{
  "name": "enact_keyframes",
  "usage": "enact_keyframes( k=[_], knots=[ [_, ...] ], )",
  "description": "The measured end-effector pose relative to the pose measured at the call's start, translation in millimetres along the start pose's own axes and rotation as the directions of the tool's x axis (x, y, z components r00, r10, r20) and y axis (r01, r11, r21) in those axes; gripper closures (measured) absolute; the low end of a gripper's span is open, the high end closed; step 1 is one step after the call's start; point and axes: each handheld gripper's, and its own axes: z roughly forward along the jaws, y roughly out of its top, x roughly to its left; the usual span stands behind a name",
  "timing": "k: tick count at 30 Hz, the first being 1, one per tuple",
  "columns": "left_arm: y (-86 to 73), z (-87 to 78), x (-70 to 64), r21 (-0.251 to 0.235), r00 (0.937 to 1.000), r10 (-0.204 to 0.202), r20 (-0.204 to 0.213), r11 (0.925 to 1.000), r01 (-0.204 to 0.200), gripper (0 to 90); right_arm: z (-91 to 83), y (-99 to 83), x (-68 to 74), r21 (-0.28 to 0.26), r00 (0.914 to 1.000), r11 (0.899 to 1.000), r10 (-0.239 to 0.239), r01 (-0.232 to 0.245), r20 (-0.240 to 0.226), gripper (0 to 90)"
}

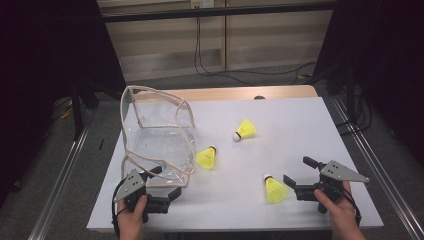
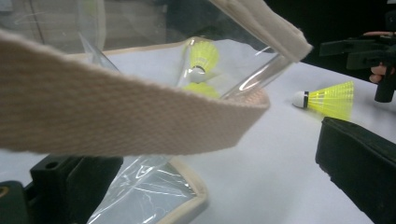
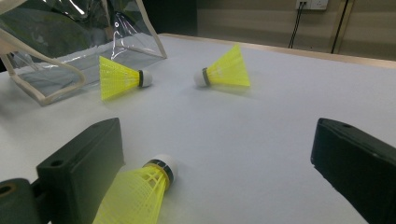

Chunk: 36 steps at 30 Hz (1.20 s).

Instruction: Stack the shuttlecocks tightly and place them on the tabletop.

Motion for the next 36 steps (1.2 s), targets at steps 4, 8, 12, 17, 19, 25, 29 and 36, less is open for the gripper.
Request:
enact_keyframes(
  k=[4, 8, 12, 17, 19, 25, 29, 36],
  knots=[
    [0.3, 0.9, -2.6, 0.000, 1.0000, -0.001, 0.006, 1.0000, 0.001, 0.5, -0.2, 0.1, -0.4, -0.003, 1.0000, 1.000, 0.004, -0.004, 0.002, 1.9],
    [0.2, 1.7, -4.5, 0.000, 0.9999, -0.005, 0.010, 1.0000, 0.005, 0.5, -0.5, 0.5, -0.2, -0.001, 1.0000, 1.000, -0.002, 0.002, -0.003, 1.9],
    [0.6, 4.8, -9.0, 0.007, 0.9997, 0.004, 0.023, 1.0000, -0.004, 0.1, -0.6, 0.8, -0.5, -0.004, 1.0000, 1.000, -0.002, 0.002, -0.005, 2.0],
    [2.1, 8.3, -16.9, 0.008, 0.9995, 0.005, 0.033, 1.0000, -0.005, 0.1, -0.6, 1.1, -0.1, -0.008, 1.0000, 1.000, 0.001, -0.002, -0.009, 2.0],
    [2.4, 9.5, -19.0, 0.008, 0.9992, 0.005, 0.040, 1.0000, -0.005, 0.1, -0.6, 1.2, -0.2, -0.008, 1.0000, 1.000, 0.002, -0.002, -0.009, 2.1],
    [2.3, 11.0, -22.0, 0.006, 0.9983, -0.008, 0.057, 1.0000, 0.007, 0.1, -0.7, 1.5, -1.0, -0.010, 1.0000, 1.000, 0.005, -0.005, -0.008, 2.1],
    [2.5, 11.7, -24.8, 0.011, 0.9981, -0.007, 0.061, 0.9999, 0.006, 0.1, -0.8, 1.6, -1.1, -0.012, 1.0000, 1.000, 0.003, -0.003, -0.007, 2.2],
    [2.7, 12.9, -28.8, 0.027, 0.9975, 0.004, 0.070, 0.9996, -0.006, 0.1, -1.7, 1.7, -1.7, -0.016, 1.0000, 1.000, 0.001, -0.001, -0.008, 2.3]
  ],
)
